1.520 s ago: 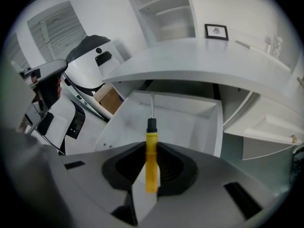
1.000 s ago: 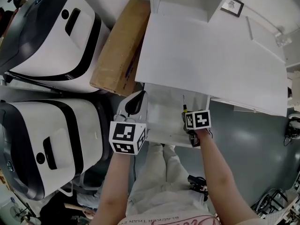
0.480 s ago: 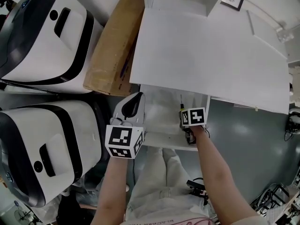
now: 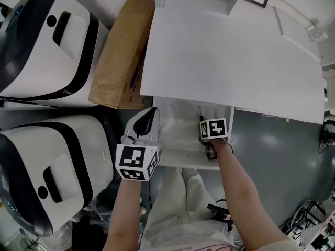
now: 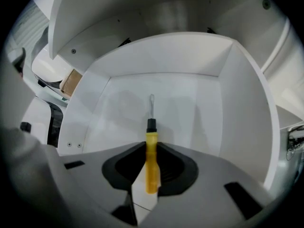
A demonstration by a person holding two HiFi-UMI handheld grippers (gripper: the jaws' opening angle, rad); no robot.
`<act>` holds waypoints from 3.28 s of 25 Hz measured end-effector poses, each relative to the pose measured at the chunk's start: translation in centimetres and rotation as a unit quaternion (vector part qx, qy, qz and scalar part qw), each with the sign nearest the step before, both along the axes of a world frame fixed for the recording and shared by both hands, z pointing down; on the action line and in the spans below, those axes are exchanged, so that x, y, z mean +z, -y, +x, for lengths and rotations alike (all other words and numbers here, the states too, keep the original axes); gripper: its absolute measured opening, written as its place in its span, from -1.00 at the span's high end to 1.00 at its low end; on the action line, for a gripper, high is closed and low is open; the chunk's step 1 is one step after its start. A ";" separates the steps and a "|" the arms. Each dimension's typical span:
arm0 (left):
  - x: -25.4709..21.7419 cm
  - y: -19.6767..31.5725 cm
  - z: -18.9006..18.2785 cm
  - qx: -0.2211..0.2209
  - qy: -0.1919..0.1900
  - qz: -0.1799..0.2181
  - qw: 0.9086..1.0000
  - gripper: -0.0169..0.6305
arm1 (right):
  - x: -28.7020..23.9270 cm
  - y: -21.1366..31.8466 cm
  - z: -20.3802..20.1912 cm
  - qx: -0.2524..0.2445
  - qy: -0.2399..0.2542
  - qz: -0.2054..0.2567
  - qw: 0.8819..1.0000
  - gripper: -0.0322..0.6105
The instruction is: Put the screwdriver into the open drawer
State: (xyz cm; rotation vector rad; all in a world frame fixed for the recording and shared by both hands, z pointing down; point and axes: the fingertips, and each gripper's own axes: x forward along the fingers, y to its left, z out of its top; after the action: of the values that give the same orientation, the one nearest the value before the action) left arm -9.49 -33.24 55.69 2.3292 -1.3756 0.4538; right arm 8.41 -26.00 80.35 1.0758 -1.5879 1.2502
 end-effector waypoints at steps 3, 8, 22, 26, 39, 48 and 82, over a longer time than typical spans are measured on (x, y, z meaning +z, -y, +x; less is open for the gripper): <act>0.0 0.0 0.0 0.000 0.000 -0.001 1.000 0.92 | 0.0 0.0 0.0 0.003 0.000 -0.002 1.000 0.67; -0.2 -0.2 -0.2 0.002 0.001 0.001 1.000 0.92 | -0.2 0.0 -0.2 0.007 0.010 -0.005 1.000 0.58; -2.2 -0.6 -0.9 -0.002 -0.001 0.014 1.000 0.92 | -2.9 0.5 -0.3 0.012 0.019 0.014 1.000 0.31; -3.4 -0.7 -1.1 -0.001 -0.001 0.021 1.000 0.92 | -4.4 0.6 -0.7 0.009 0.022 0.024 0.999 0.31; -7.3 -1.5 -0.3 0.012 -0.007 0.048 0.999 0.92 | -9.8 0.7 -0.6 0.019 0.042 0.066 0.997 0.32; -9.6 -2.1 0.1 0.009 -0.020 0.064 0.998 0.92 | -14.0 1.2 -0.7 -0.018 0.030 0.122 0.992 0.73; -20.1 -0.9 1.0 -0.002 -0.024 0.180 0.983 0.92 | -35.7 5.6 1.8 -0.072 0.030 0.394 0.916 0.88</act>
State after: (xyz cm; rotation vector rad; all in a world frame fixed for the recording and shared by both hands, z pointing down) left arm -8.49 -32.33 35.64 2.5980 -1.5454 0.1540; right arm 10.17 -31.57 44.64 1.3629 -2.2541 0.5228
